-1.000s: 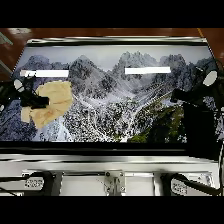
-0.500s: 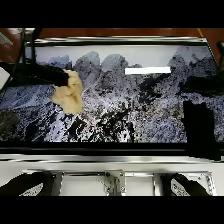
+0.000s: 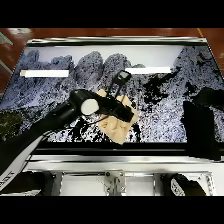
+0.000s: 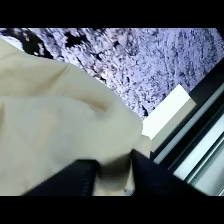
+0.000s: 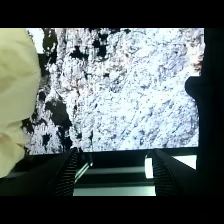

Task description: Fold the shirts.

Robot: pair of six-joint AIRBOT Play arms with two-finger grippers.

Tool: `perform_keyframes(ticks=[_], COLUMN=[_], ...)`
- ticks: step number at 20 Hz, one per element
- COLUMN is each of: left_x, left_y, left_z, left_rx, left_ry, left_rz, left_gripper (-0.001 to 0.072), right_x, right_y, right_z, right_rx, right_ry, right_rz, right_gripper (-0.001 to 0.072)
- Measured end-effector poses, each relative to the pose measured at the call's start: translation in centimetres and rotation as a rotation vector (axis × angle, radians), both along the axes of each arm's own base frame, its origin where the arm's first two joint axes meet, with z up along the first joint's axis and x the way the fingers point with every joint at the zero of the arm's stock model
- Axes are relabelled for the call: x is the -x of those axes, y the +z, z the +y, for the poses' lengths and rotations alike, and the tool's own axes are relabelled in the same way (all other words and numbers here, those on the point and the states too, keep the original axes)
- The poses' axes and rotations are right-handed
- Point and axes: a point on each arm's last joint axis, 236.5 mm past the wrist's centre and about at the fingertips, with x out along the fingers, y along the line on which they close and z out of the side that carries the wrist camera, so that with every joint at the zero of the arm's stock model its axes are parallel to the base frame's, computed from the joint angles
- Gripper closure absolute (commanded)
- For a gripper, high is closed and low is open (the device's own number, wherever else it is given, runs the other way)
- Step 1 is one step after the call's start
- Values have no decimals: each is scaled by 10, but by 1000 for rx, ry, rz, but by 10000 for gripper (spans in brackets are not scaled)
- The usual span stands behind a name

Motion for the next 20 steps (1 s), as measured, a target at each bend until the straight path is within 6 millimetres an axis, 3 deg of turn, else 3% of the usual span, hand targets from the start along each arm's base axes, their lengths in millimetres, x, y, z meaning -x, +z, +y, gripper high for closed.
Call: perform_keyframes(ticks=[1,2,4,6,9,11,13,16,20], left_x=[3,2,-12,-32,-59,-56,-38,-14,4], left_y=[-11,-18,-24,-24,-32,-52,-83,-120,-155], left_z=[-9,-13,1,37,118,161,185,182,158], left_rx=[13,23,21,-5,-70,-104,-119,-45,58], left_ry=[3,13,55,100,193,248,286,326,353], left_rz=[41,78,133,185,279,380,500,633,744], left_gripper=[-1,-1,0,0,-1,-9,-9,-9,-8], right_x=[0,0,-6,-16,-29,-31,-30,-34,-44], right_y=[-5,-11,-26,-46,-87,-123,-157,-194,-223], right_z=[-1,-2,-7,-11,-16,-14,-4,17,38], right_rx=[2,5,15,24,24,4,-45,-144,-249], right_ry=[-1,-2,-1,2,4,21,46,74,72], right_rz=[20,42,84,130,226,315,395,451,473], right_gripper=[39,39,39,39,39,39,39,39,39])
